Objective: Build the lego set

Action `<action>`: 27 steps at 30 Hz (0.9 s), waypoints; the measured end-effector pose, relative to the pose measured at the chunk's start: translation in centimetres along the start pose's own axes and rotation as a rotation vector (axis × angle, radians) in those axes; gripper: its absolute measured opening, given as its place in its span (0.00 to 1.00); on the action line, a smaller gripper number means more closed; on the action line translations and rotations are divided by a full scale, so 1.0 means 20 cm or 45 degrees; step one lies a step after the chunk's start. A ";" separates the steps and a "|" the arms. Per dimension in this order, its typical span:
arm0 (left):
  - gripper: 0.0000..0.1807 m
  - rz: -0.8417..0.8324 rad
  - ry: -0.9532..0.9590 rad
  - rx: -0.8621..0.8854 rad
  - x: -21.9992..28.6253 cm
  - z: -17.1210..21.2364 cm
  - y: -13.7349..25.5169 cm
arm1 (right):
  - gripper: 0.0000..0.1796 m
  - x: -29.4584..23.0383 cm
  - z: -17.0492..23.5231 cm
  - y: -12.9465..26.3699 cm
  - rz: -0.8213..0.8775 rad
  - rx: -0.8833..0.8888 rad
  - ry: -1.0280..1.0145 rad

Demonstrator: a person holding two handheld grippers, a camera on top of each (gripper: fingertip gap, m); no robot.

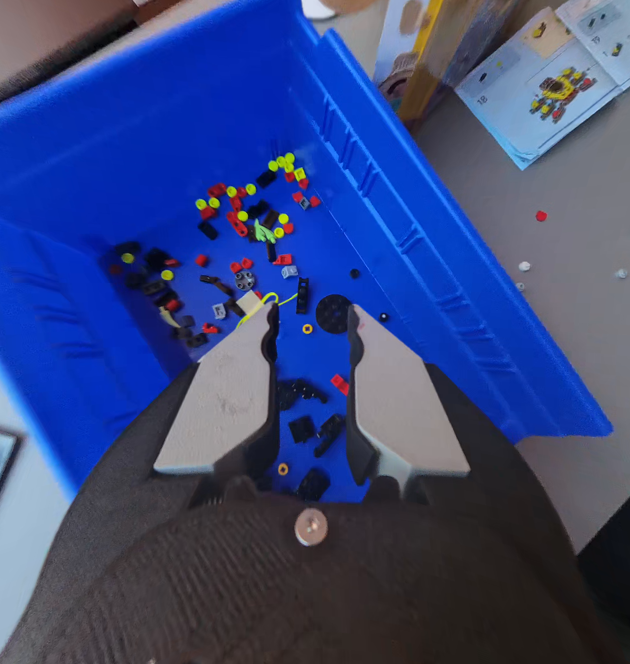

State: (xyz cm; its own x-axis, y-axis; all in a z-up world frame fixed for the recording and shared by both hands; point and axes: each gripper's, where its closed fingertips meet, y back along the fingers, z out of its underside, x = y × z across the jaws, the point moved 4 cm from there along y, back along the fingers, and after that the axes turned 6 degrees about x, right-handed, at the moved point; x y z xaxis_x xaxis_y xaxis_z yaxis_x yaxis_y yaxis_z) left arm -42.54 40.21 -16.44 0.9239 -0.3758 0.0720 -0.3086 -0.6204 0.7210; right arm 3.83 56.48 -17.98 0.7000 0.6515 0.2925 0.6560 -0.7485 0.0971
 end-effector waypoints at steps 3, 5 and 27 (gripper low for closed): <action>0.20 0.108 0.044 -0.103 -0.01 0.06 -0.13 | 0.15 -0.01 0.01 -0.01 0.003 -0.009 0.016; 0.20 0.077 0.017 -0.158 -0.03 0.08 -0.18 | 0.15 -0.01 0.01 -0.01 -0.005 -0.016 0.015; 0.03 0.105 0.068 -0.213 -0.11 -0.02 -0.22 | 0.15 0.05 -0.05 0.04 -0.104 0.102 -0.190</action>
State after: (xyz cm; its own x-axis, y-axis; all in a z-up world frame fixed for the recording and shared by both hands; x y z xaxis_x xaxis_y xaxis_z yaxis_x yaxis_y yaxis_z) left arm -43.15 43.96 -19.45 0.9091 -0.3807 0.1691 -0.3461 -0.4642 0.8153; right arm 4.71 56.38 -16.70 0.6737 0.7253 0.1417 0.7286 -0.6839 0.0366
